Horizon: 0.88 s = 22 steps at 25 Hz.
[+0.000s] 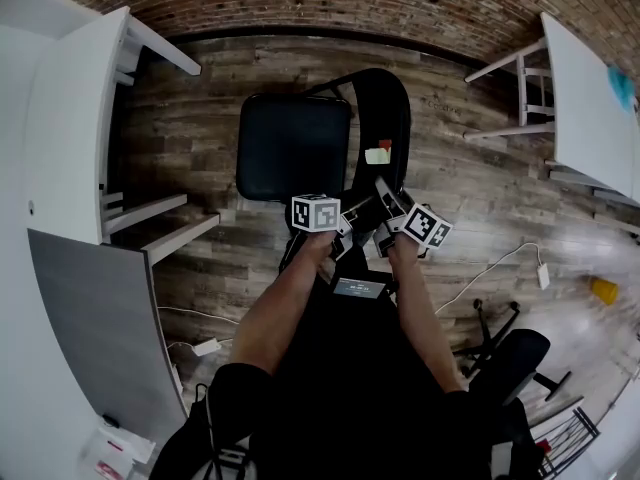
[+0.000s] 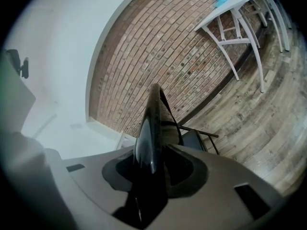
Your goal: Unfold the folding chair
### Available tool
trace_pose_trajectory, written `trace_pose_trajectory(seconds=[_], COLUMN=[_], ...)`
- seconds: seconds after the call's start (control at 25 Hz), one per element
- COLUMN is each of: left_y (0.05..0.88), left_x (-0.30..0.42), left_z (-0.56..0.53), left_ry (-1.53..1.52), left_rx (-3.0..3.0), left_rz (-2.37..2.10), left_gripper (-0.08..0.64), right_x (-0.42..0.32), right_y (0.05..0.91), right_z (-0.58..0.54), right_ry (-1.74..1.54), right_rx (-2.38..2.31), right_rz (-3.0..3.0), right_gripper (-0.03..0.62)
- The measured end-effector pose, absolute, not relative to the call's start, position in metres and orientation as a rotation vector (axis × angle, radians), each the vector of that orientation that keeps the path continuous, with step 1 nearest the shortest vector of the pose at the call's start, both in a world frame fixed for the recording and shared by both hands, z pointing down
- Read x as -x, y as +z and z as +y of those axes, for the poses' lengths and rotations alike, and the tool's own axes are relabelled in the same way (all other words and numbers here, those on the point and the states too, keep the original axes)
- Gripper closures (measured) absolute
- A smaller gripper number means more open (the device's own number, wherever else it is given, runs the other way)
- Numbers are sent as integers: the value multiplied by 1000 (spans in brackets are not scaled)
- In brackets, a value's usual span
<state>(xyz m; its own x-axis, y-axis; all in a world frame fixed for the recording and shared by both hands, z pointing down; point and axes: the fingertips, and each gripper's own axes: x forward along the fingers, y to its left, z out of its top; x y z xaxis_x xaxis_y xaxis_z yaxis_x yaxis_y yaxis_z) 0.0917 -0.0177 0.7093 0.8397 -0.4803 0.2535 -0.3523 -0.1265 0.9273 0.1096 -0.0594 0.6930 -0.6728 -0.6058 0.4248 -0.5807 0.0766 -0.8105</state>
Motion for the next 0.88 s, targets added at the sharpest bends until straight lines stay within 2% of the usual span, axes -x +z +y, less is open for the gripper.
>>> trace_pose_trajectory(seconds=[0.88], left_y=[708], left_x=[-81], left_z=[-14], left_ry=[-63], left_rx=[-1735], left_rz=[-552], left_gripper=[364], right_x=[-97], right_y=[691], right_z=[-56], right_ry=[-1704], right_rx=[1305], right_rz=[2285], right_gripper=[459])
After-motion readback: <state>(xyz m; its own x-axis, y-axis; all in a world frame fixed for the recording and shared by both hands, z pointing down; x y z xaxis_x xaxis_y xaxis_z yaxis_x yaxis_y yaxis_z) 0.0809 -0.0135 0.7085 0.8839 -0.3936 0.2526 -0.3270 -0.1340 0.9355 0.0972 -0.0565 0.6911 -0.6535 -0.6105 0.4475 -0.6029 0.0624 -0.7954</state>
